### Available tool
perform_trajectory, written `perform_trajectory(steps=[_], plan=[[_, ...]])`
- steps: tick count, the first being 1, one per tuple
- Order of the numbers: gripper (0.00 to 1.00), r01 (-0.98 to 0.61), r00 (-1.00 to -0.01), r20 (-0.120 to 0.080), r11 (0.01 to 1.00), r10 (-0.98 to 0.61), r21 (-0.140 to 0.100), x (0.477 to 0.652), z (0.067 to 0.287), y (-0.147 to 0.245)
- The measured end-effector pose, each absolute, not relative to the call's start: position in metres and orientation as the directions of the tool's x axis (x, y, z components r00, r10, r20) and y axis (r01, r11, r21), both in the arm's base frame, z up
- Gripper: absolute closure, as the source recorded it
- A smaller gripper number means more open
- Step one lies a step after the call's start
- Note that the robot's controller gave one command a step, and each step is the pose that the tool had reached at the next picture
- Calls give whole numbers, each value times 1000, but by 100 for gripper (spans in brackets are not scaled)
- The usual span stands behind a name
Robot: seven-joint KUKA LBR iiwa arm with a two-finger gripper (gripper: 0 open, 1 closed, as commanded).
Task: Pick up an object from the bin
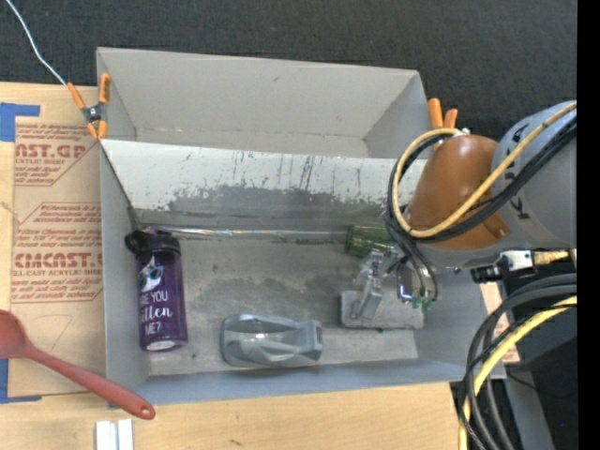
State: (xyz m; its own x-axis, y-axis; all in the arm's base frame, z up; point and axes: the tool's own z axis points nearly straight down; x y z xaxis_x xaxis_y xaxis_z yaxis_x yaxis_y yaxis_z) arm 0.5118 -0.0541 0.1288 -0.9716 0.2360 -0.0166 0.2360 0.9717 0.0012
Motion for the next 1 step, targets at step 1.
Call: perform_trajectory(steps=[1], plan=[[100,261,-965,-3,965,261,2,502,178,-62]])
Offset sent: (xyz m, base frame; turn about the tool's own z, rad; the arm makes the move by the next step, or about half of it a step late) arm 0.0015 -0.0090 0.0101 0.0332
